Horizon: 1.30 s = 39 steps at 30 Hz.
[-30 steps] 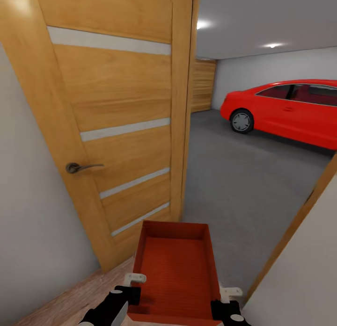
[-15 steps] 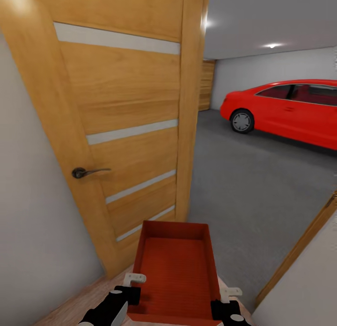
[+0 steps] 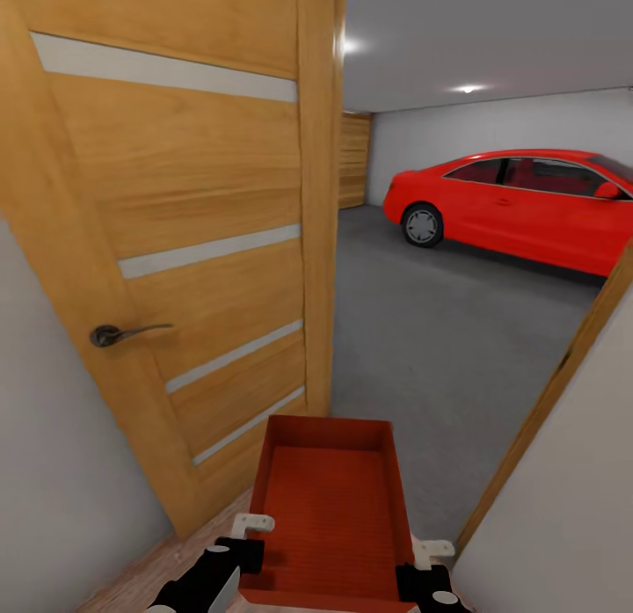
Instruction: Move the two storage containers from the living room to the garage. In the garage, place one container on the floor and stack the other container on top of it (either order is fine).
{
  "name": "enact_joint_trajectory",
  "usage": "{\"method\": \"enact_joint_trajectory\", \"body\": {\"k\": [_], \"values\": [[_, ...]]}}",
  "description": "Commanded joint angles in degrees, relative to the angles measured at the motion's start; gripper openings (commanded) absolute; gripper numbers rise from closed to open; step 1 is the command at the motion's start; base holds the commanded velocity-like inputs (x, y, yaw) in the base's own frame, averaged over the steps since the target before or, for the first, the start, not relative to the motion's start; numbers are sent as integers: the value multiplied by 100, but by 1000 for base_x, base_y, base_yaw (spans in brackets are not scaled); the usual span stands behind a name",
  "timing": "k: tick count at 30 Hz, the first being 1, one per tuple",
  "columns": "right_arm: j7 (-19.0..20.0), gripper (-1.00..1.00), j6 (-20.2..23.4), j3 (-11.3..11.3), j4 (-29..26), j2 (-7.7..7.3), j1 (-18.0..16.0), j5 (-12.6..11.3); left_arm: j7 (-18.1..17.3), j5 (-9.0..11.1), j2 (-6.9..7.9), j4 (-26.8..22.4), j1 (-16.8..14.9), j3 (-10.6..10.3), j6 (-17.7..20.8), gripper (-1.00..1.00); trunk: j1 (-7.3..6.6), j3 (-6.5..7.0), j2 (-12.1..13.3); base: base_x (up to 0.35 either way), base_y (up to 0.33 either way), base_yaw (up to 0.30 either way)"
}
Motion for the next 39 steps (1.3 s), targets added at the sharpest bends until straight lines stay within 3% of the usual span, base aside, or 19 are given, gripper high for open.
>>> {"method": "enact_joint_trajectory", "body": {"k": [1,23,39], "values": [[-12,-100,-28,-23,0,6,-13,-30,18,39,-17,1,4,-135,33,-100,1,-7,-6,0,0,-220],[-12,-100,-28,-23,0,-1,-12,-30,20,40,-18,1,5,-136,33,-100,1,-7,-6,1,3,-212],[-12,-100,-36,-23,0,-6,-13,-30,13,40,-21,1,5,-142,33,-100,1,-7,-6,139,242,-20]]}}
